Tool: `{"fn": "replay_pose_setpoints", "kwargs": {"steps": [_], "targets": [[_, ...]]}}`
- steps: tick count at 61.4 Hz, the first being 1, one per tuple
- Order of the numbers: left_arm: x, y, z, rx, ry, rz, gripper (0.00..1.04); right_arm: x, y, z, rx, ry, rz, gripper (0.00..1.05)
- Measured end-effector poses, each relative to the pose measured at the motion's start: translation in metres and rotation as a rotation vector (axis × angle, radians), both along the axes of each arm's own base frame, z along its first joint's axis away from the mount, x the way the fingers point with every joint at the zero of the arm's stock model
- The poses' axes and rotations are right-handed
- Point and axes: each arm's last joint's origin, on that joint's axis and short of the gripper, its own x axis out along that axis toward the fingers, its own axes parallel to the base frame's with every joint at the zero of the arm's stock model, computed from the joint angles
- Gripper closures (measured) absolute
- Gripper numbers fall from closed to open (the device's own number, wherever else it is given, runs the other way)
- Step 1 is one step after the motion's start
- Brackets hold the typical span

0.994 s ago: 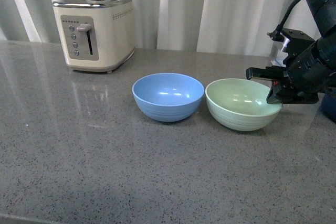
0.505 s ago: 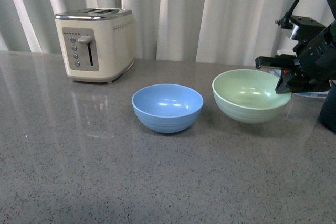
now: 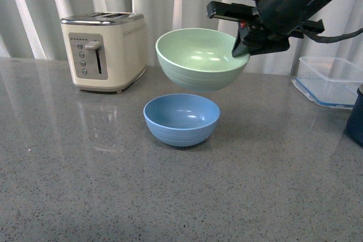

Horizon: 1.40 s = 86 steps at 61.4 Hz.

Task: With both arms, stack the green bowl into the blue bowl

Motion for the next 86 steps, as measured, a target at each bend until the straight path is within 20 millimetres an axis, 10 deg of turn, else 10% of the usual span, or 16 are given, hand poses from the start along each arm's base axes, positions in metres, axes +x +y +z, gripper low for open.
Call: {"fn": "replay_pose_setpoints", "kwargs": {"steps": [52,86], "targets": [[0.000,0.000,0.000,0.000,0.000,0.000,0.07,0.026,0.029,-0.056,-0.003,0.083,0.097,1.03],[0.000,0.000,0.000,0.000,0.000,0.000,0.07,0.022,-0.014,-0.048,0.023,0.069,0.037,0.09]]}}
